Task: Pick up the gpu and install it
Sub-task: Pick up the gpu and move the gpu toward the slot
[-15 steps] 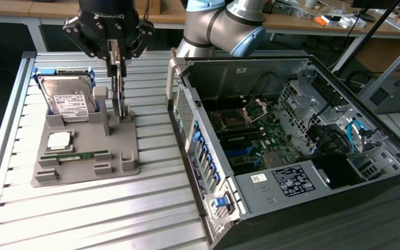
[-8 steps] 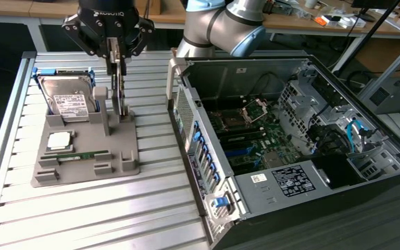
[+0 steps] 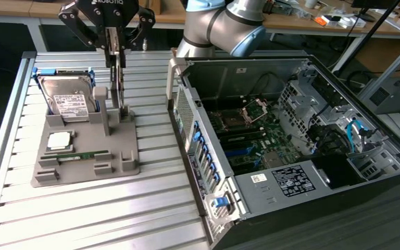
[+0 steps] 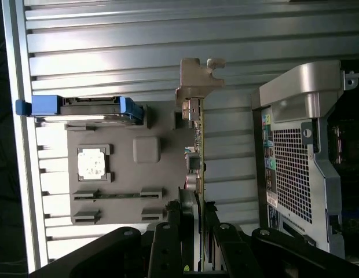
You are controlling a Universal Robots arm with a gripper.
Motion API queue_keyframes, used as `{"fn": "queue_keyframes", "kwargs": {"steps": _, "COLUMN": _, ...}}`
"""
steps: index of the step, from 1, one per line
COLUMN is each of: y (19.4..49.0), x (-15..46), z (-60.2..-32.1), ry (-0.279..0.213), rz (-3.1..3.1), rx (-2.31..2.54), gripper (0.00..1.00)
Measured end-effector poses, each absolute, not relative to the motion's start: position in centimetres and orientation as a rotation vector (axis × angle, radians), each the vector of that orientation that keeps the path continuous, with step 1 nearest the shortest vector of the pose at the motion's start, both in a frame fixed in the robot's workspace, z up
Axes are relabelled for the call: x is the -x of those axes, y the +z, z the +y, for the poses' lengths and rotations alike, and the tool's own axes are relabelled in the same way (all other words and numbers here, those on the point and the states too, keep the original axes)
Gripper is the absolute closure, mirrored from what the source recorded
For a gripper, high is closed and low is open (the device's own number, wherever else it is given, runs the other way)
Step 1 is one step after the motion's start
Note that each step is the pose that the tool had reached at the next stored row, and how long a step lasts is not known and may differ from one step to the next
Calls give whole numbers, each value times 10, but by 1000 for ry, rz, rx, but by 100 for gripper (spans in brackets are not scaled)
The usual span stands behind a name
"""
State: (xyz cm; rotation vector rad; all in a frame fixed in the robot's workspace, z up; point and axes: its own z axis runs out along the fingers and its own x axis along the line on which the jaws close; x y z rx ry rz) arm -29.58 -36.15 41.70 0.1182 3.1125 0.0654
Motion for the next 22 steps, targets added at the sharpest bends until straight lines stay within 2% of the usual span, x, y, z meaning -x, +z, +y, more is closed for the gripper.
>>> {"fn": "queue_keyframes", "kwargs": {"steps": 4, "y": 426, "x": 296, "z": -361, "ry": 65, "rz": 3112, "rx": -118, "gripper": 73}}
{"fn": "queue_keyframes", "kwargs": {"steps": 22, "y": 432, "x": 296, "z": -361, "ry": 66, "rz": 3112, "rx": -118, "gripper": 73}}
